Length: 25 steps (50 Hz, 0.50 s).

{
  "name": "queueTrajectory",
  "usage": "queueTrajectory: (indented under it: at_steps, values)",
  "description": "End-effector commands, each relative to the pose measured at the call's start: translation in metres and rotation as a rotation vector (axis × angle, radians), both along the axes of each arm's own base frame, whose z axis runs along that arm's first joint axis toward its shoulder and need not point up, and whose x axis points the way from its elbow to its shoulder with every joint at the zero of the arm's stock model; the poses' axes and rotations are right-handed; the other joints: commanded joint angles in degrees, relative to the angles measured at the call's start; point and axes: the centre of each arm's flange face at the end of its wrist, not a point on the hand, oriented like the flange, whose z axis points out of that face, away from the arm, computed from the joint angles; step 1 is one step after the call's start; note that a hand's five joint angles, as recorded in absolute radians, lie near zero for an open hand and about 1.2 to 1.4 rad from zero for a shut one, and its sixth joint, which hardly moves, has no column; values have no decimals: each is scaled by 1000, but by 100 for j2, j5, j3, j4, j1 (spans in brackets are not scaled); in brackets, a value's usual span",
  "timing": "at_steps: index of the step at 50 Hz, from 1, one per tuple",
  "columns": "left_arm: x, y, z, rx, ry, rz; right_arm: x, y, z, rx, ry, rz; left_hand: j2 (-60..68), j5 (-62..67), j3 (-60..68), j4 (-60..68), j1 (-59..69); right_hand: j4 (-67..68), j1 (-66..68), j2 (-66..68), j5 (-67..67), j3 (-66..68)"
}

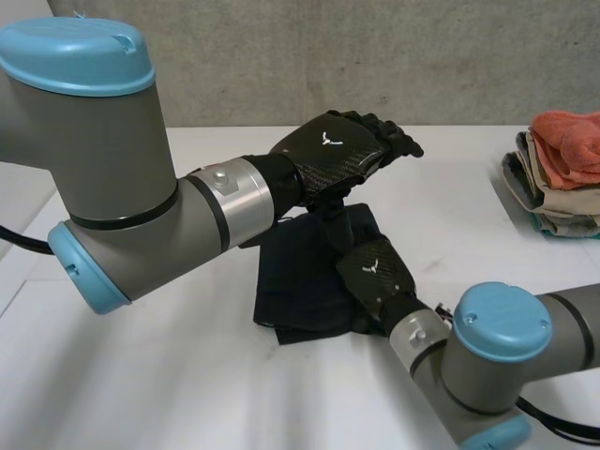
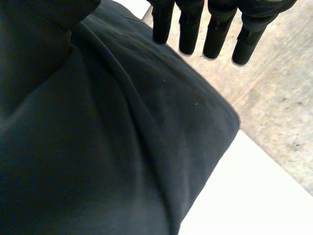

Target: Fold the laundry.

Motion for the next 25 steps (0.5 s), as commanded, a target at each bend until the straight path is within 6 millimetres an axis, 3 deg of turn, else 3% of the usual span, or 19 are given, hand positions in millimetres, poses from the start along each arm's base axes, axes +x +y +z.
queueTrajectory:
  at_steps: [1,4,8,12,13,15,16,18,20,23,25]
  values:
    - [0,-1,-4,6,-5,3,13,-23,-2,-58,-43,-2,218,192,252,211,355,3012,3057,3044,2988,3009]
    - [0,-1,-3,4,-5,3,17,-29,-1,-64,-50,-1,201,175,235,194,338,6357,6403,6389,6334,6355]
    - [1,-3,-2,3,-2,9,20,-40,9,-100,-71,-10,184,158,218,177,322,6449,6495,6481,6425,6447]
    - [3,-3,4,-14,8,14,26,-52,37,-176,-120,-20,184,158,218,177,322,6449,6495,6481,6425,6447]
    - [3,-3,6,-20,13,14,28,-59,58,-223,-157,-28,184,158,218,177,322,6449,6495,6481,6425,6447]
    - [3,-4,8,-31,21,15,28,-68,80,-275,-197,-35,184,158,218,177,322,6449,6495,6481,6425,6447]
    - [3,-5,11,-39,27,17,21,-83,103,-329,-231,-64,184,158,218,177,322,6449,6495,6481,6425,6447]
    - [7,-7,22,-76,56,35,9,-101,121,-377,-253,-100,184,158,218,177,322,6449,6495,6481,6425,6447]
    - [13,-8,40,-124,91,69,-12,-129,159,-475,-300,-162,184,158,218,177,322,6449,6495,6481,6425,6447]
    - [18,-9,51,-151,114,98,-37,-153,197,-560,-363,-218,117,91,151,110,255,6449,6495,6481,6425,6447]
    - [18,-9,52,-154,120,106,-53,-165,209,-585,-388,-248,117,91,151,110,254,6449,6495,6481,6425,6447]
